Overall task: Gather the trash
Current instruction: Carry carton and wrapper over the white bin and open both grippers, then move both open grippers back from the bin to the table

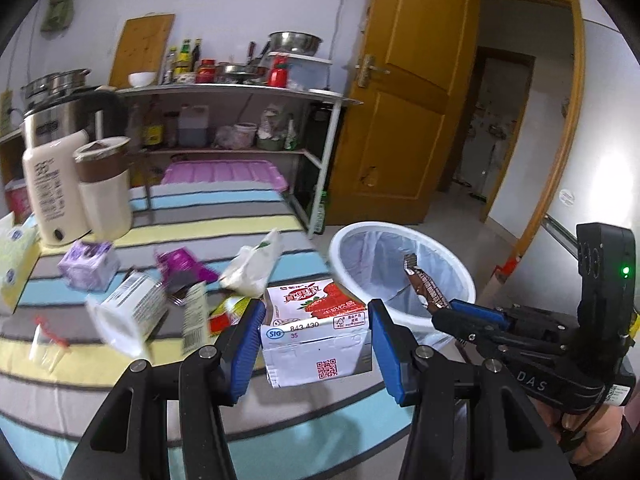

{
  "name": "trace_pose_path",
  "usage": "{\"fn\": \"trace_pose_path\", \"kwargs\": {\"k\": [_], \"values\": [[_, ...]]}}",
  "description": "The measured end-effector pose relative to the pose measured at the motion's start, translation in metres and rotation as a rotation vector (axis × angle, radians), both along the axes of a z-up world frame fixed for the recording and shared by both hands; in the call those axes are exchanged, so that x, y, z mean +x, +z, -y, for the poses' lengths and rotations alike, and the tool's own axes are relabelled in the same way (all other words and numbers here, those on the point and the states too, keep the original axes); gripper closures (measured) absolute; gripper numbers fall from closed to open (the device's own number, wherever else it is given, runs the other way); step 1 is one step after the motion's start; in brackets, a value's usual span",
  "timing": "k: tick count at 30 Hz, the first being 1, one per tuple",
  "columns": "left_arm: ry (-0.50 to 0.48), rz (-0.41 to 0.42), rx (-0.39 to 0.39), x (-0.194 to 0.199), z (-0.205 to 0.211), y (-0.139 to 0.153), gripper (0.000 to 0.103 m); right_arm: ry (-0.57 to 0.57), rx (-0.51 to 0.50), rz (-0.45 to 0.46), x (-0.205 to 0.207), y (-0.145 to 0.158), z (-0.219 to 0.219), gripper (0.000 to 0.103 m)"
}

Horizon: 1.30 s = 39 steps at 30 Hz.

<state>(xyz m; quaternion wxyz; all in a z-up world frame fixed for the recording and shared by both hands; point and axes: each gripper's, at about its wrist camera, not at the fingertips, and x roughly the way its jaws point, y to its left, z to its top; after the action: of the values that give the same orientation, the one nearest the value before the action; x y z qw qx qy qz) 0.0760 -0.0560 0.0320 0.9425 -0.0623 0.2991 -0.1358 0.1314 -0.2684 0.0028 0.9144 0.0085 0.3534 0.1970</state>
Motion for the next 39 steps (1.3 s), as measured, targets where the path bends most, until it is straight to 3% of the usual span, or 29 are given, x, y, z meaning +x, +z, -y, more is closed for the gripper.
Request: {"fn": "trace_pose_path", "kwargs": {"k": [8,20,35,39], "values": [[-0.081,-0.005,0.000,0.034,0.040,0.003,0.051,-0.093,-0.010,-0.019,0.017,-0.007,0.036,0.082],[-0.183,-0.066,-0.005,0.088,0.086,-0.020,0.051,-0.171,-0.037,-0.064,0.047,-0.025,0.067,0.082],[-0.237,-0.134,-0.057,0.125,0.102,-0.043,0.050,-0.199,-0.058,-0.119,0.072,-0.044,0.082,0.080],[-0.233,-0.137,-0.059,0.125,0.101,-0.042,0.050,-0.213,-0.051,-0.120,0.073,-0.044,0.083,0.072]]}}
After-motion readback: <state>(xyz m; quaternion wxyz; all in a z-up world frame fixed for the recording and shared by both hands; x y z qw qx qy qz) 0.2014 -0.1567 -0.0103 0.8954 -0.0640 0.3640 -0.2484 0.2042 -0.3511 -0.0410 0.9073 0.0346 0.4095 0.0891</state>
